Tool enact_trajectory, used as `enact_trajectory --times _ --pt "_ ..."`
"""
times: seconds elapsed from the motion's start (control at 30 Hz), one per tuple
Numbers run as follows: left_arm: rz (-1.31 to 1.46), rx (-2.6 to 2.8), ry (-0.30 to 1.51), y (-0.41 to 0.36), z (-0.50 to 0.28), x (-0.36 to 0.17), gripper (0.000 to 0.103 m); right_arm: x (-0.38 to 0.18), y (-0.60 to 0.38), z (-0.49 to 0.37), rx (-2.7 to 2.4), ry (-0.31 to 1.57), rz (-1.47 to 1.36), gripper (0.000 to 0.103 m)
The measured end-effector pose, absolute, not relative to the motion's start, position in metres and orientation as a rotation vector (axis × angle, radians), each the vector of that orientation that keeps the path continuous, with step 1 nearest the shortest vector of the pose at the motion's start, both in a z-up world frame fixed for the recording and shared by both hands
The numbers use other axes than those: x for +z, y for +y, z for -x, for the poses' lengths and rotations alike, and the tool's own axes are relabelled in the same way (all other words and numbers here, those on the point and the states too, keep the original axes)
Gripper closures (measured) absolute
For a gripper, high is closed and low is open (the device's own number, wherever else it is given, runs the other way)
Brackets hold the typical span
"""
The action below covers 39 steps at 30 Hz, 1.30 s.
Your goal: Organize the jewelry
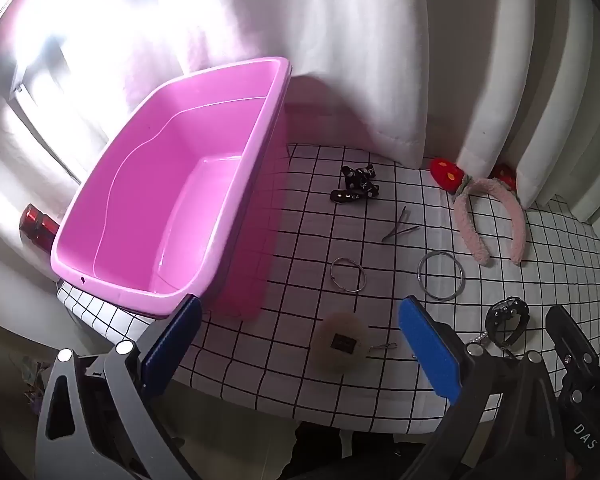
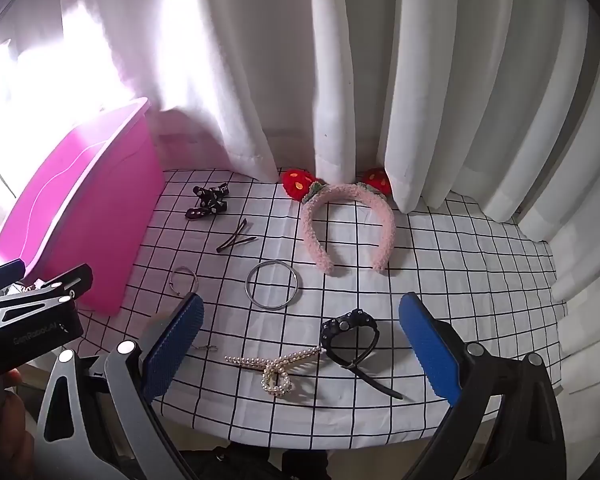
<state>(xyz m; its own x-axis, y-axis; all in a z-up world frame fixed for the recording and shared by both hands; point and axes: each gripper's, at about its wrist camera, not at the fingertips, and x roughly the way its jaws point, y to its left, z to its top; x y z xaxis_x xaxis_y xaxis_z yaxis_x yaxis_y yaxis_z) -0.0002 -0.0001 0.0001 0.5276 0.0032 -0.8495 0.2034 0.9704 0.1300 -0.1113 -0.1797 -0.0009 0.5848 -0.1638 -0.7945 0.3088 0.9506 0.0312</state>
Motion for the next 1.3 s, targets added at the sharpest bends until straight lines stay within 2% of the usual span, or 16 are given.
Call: enact_trajectory --times 1.3 --pt "-0.22 -0.12 1.003 0.0046 -0.0027 0.0038 0.006 0.0049 -0.18 0.1061 -0.274 0.896 -0.179 0.009"
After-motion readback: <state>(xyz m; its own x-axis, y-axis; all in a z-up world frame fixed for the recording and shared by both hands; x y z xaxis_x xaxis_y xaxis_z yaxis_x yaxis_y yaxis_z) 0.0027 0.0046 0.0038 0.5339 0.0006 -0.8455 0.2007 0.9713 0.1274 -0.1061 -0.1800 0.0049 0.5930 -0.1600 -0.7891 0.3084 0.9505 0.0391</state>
